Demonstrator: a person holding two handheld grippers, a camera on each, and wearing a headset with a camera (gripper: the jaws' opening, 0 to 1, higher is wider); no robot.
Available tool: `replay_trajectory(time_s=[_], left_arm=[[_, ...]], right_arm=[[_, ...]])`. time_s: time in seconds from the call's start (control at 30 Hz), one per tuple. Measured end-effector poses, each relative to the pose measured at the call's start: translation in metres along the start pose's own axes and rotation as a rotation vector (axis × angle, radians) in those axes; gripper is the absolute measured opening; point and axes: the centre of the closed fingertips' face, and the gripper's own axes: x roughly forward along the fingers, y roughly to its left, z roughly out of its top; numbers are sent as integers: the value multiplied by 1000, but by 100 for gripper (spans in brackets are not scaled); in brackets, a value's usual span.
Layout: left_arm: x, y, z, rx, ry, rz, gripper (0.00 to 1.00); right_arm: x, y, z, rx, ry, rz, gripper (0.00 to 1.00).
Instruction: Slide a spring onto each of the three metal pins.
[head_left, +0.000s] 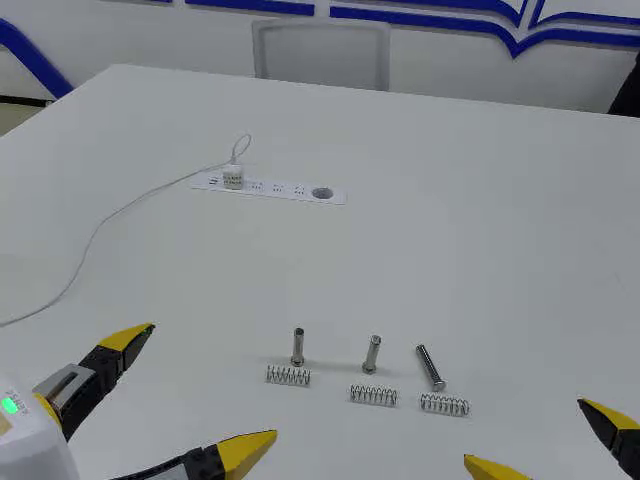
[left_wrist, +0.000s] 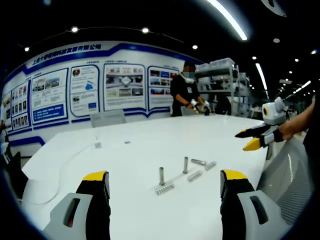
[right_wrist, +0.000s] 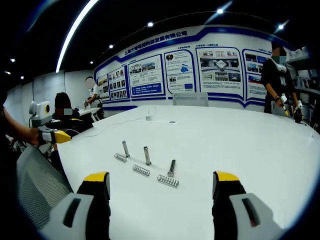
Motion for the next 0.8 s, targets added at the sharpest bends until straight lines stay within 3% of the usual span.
replay_trajectory(time_s=[0.2,0.37,0.5,0.57,0.8], left_arm=[[1,-1,-2,2,9,-4,93],[1,-2,-5,9,25,-7,93],[1,0,-5,6,23,-3,93],[2,1,-5,3,24,1,92],[1,3,-6,1,25,9,92]], right_arm=[[8,1,4,-4,4,26,82],[19,-6,19,-33,-7,31,79],[30,-17,23,-41,26,3,77],[34,-22,20,-18,54,-8,76],[44,-29,17,34,73,-15,70]])
